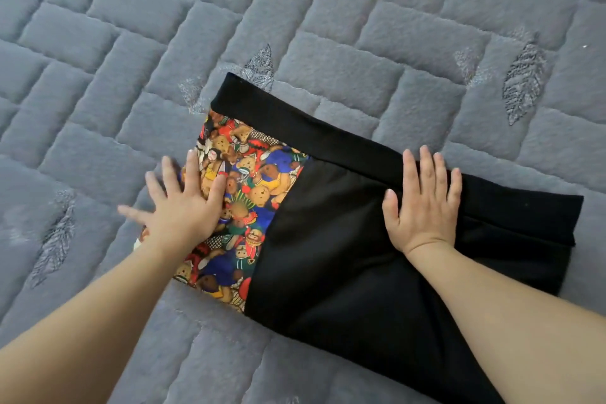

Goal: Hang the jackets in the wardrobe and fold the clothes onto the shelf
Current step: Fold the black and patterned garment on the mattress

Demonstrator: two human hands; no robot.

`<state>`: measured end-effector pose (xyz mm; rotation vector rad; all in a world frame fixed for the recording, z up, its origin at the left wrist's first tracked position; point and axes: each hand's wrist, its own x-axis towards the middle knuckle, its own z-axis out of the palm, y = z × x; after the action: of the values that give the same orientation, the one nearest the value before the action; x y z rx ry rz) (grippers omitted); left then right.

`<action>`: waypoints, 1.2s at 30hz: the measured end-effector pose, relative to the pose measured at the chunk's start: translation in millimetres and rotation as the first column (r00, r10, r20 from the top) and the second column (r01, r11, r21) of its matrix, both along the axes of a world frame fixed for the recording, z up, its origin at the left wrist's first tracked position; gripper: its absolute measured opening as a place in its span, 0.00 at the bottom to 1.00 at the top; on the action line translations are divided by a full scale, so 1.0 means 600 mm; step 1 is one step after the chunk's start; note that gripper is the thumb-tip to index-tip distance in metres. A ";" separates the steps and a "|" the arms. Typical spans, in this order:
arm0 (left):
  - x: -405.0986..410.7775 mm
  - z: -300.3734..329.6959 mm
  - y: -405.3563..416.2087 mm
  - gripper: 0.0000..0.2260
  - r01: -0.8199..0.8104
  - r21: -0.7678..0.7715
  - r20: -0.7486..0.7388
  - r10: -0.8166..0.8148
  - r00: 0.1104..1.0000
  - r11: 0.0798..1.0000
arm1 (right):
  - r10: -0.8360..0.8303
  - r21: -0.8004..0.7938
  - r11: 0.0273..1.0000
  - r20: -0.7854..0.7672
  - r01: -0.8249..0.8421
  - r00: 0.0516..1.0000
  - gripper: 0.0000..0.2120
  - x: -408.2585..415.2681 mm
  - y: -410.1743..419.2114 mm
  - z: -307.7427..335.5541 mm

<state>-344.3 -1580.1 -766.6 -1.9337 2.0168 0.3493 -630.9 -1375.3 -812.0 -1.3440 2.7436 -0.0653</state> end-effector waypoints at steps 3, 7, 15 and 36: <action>0.002 -0.032 0.019 0.38 -0.112 0.074 -0.032 0.114 0.993 0.991 | -0.006 0.006 1.000 0.000 0.006 1.000 0.33 0.001 0.000 0.002; -0.004 -0.047 0.020 0.37 -0.065 0.002 -0.032 0.065 0.997 0.998 | -0.006 0.014 1.000 -0.004 0.007 1.000 0.33 0.002 0.007 0.012; 0.010 -0.059 0.028 0.32 -0.031 -0.133 -0.105 0.018 0.994 0.991 | 0.252 -0.143 0.965 0.260 -0.221 0.932 0.42 0.121 -0.276 0.079; 0.058 -0.029 0.028 0.28 -0.003 -0.168 -0.225 -0.036 0.974 0.986 | 0.156 -0.291 0.945 0.009 -0.147 0.988 0.30 0.219 -0.411 0.001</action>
<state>-309.8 -1563.3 -783.9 -2.0561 2.2715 0.4277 -499.4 -1622.1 -811.5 -1.6026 2.6718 -0.4926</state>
